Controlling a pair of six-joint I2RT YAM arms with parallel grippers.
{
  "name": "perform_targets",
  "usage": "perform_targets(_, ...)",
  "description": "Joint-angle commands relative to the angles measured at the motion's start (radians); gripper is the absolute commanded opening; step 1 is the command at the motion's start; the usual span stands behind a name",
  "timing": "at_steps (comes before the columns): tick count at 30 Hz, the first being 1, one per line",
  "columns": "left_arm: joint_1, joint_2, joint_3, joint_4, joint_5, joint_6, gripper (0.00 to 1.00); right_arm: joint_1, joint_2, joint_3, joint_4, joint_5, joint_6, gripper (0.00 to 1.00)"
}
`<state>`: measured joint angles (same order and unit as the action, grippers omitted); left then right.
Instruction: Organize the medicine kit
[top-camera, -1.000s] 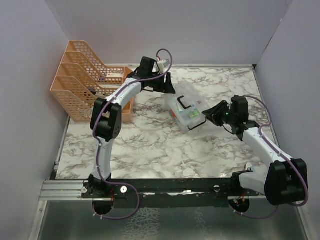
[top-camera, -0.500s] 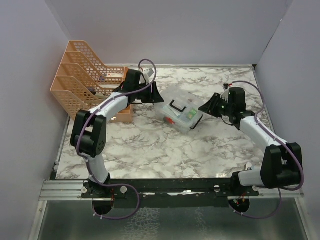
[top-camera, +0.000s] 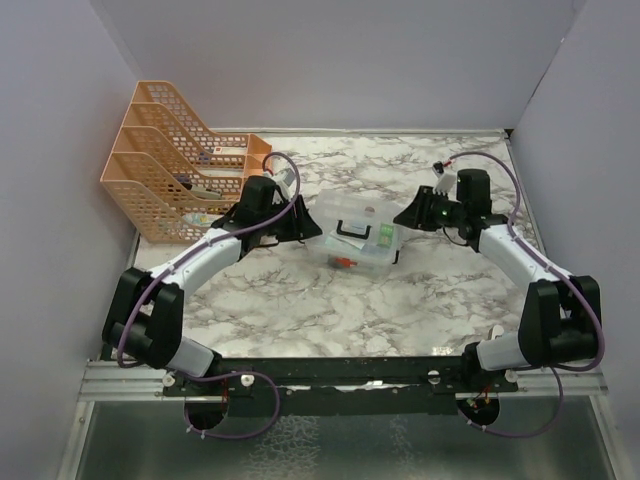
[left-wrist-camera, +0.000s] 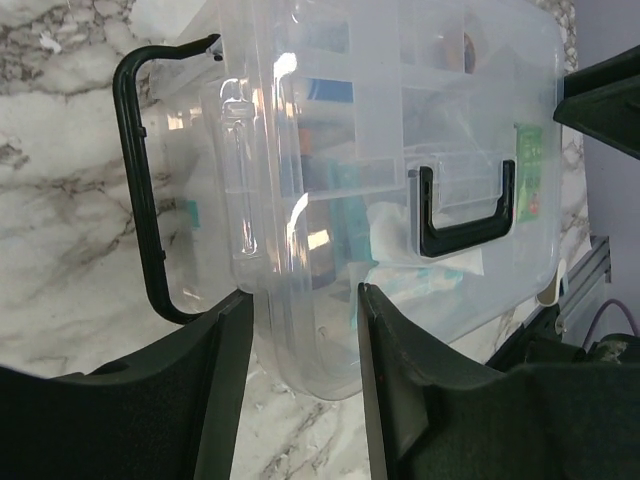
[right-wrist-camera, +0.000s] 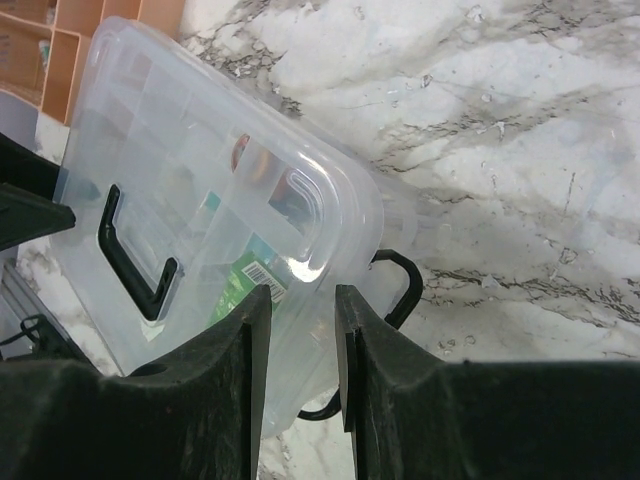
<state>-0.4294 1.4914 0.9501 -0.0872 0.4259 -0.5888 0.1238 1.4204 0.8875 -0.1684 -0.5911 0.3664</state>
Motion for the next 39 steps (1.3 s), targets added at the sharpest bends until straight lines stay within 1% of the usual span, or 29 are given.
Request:
perform_targets(1, -0.075, -0.040, -0.122, -0.152, 0.009, -0.030, 0.45, 0.076, 0.023, -0.018, -0.117, -0.097, -0.062, 0.30)
perform_targets(8, -0.079, -0.174, -0.233, -0.178, -0.077, -0.073, 0.46, 0.144, 0.008, -0.029, -0.145, -0.076, -0.080, 0.30)
perform_targets(10, -0.080, -0.194, -0.235, -0.195, -0.089, -0.068, 0.50, 0.147, 0.001, -0.028, -0.149, -0.049, -0.063, 0.31)
perform_targets(11, -0.080, -0.198, -0.229, -0.203, -0.091, -0.063, 0.53, 0.148, -0.002, -0.021, -0.155, -0.026, -0.052, 0.33)
perform_targets(13, -0.080, -0.197, -0.200, -0.217, -0.097, -0.044, 0.59, 0.147, -0.011, -0.004, -0.166, 0.013, -0.023, 0.41)
perform_targets(16, -0.078, -0.179, -0.134, -0.257, -0.113, -0.012, 0.65, 0.147, -0.049, 0.018, -0.180, 0.123, 0.063, 0.56)
perform_targets(18, -0.072, -0.165, -0.086, -0.286, -0.123, 0.011, 0.68, 0.146, -0.083, 0.030, -0.193, 0.197, 0.107, 0.61)
perform_targets(21, -0.054, -0.154, -0.016, -0.336, -0.139, 0.047, 0.73, 0.146, -0.121, 0.028, -0.199, 0.252, 0.144, 0.65)
perform_targets(26, -0.028, -0.139, 0.069, -0.389, -0.169, 0.101, 0.83, 0.146, -0.192, -0.020, -0.183, 0.264, 0.200, 0.70)
perform_targets(28, -0.025, -0.128, 0.096, -0.400, -0.186, 0.114, 0.86, 0.147, -0.225, -0.046, -0.167, 0.292, 0.240, 0.72)
perform_targets(31, -0.024, -0.109, 0.146, -0.413, -0.193, 0.135, 0.87, 0.145, -0.269, -0.095, -0.139, 0.329, 0.317, 0.73)
perform_targets(35, -0.029, -0.102, 0.220, -0.416, -0.189, 0.164, 0.87, 0.145, -0.323, -0.190, -0.063, 0.301, 0.411, 0.73)
perform_targets(37, -0.054, -0.099, 0.259, -0.415, -0.207, 0.185, 0.87, 0.145, -0.356, -0.240, -0.021, 0.285, 0.452, 0.73)
perform_targets(39, -0.107, -0.088, 0.297, -0.410, -0.262, 0.204, 0.87, 0.145, -0.395, -0.294, 0.015, 0.294, 0.497, 0.73)
